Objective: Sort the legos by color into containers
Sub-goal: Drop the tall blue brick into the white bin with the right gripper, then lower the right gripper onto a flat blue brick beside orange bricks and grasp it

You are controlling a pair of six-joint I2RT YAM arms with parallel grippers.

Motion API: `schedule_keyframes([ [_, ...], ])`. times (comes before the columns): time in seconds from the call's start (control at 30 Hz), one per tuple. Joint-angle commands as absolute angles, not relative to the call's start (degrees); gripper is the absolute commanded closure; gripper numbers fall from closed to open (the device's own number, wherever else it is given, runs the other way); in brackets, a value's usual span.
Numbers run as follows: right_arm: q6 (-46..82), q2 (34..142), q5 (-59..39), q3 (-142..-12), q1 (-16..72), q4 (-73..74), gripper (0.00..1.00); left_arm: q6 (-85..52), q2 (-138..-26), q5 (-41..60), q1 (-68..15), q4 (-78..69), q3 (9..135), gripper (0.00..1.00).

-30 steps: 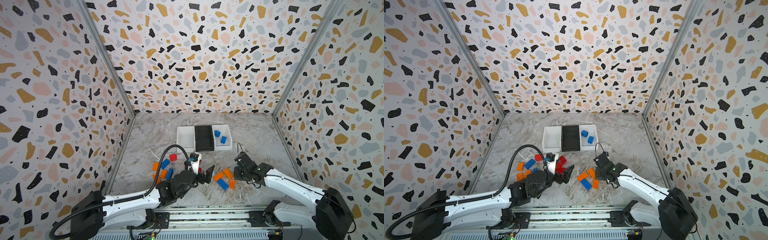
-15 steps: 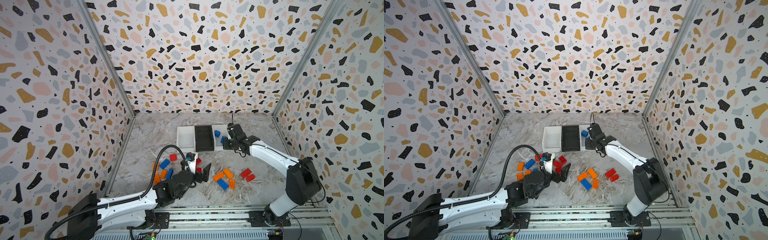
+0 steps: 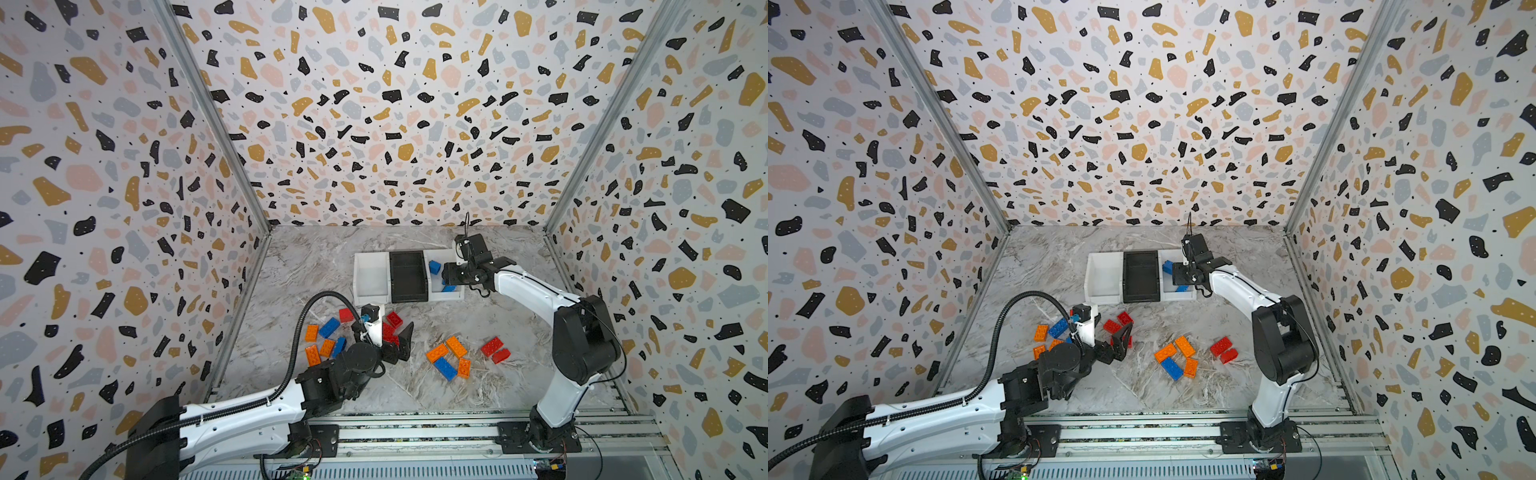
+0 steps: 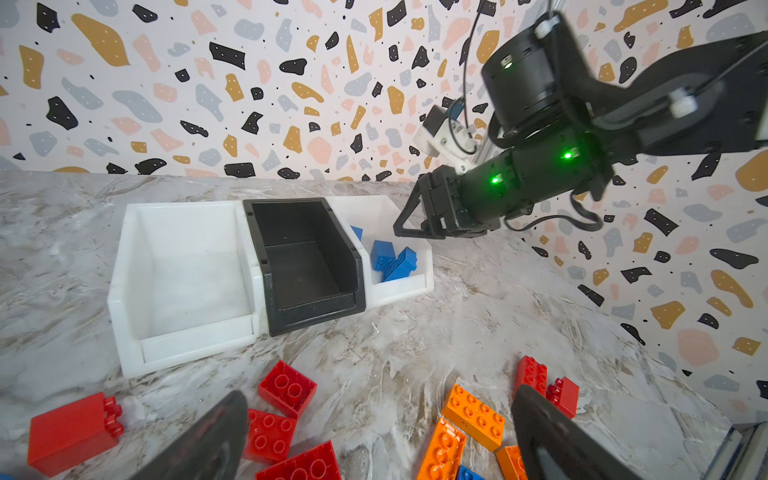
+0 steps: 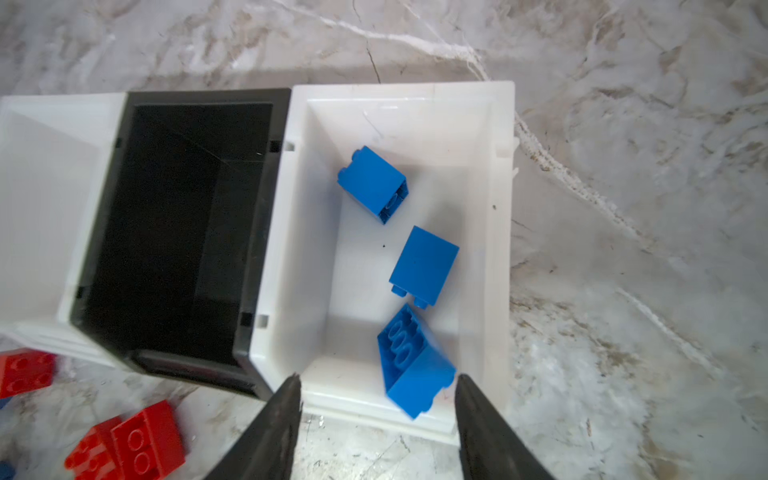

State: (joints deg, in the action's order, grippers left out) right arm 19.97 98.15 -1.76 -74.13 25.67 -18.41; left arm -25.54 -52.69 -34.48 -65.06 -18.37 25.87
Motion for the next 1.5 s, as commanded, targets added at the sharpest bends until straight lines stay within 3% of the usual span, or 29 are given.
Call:
schedule_keyframes([
  [0.0,19.9,89.1,-3.0,-69.9,27.5,-19.8,0.38,-24.9,-54.7,-34.6,-65.4,-21.0,27.3,0.0],
  [0.23,23.3,73.7,-2.7,-56.3,36.9,-23.4,0.34,-26.8,-55.8,-34.0,-65.3,-22.6,26.6,0.0],
  [0.57,33.0,61.1,-1.2,-40.8,53.4,-28.1,0.31,-32.9,-41.7,-38.6,-65.3,-19.1,15.9,0.0],
  [0.87,31.3,67.9,1.6,-38.9,56.7,-27.1,0.32,-33.6,-32.7,-39.6,-65.3,-11.6,14.2,0.0],
  [1.47,28.5,79.0,4.0,-41.1,56.7,-23.5,0.4,-33.6,-31.7,-40.8,-65.3,-9.0,13.7,0.0],
])
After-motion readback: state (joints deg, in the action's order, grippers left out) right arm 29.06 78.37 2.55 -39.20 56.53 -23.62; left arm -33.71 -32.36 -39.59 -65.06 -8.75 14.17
